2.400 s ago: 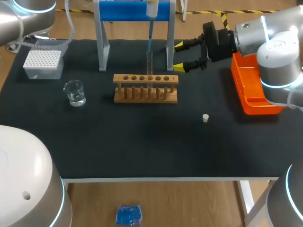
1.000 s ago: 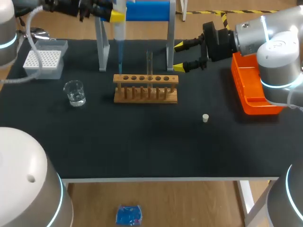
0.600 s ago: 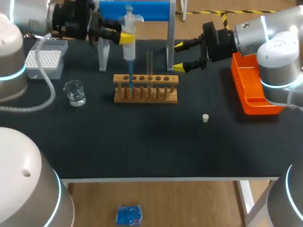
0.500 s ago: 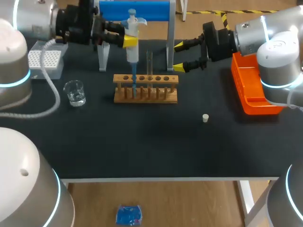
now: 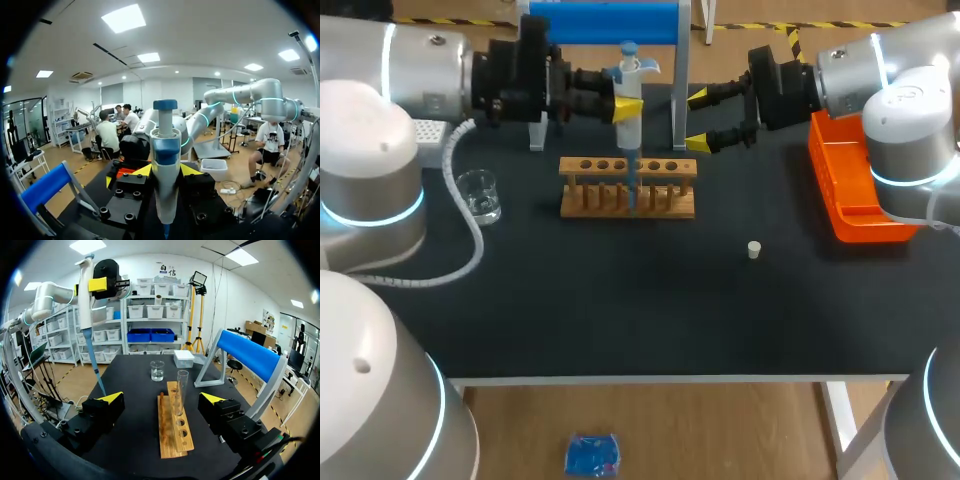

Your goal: Invert the test tube, pick up the pipette, mount the tip to pipette, aspirate from beaker and dispense into the tube, eject the tip, return the pipette, and cap with the stopper.

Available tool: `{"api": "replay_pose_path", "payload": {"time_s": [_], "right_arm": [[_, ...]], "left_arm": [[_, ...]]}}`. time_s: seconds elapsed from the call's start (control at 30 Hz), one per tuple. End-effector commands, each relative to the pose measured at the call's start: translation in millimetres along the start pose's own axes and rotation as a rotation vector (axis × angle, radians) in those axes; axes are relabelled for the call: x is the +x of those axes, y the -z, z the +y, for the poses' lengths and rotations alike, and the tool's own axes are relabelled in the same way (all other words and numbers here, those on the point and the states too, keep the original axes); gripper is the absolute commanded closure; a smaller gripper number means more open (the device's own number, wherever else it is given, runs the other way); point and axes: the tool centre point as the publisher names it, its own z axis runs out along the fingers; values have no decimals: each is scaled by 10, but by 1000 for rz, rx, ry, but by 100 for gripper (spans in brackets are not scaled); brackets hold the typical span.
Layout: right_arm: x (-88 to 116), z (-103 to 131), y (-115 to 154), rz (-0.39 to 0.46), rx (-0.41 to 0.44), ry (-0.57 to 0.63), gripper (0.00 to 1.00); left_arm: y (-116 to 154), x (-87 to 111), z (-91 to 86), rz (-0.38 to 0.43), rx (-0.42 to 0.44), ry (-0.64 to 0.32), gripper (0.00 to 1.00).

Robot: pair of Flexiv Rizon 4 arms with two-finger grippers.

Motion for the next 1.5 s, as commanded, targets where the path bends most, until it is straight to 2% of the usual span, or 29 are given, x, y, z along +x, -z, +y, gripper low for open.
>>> {"api": "replay_pose_path", "payload": {"time_s": [0.03, 0.33, 1.5], "right_arm": [[0, -3, 3, 1, 1, 0, 0], [0, -3, 3, 1, 1, 0, 0], [0, -3, 3, 1, 1, 0, 0]], "left_arm": [[-128, 14, 35, -5, 3, 0, 100], [-237, 25, 74, 8, 6, -6, 100], [-273, 68, 125, -1, 3, 14, 100]]}}
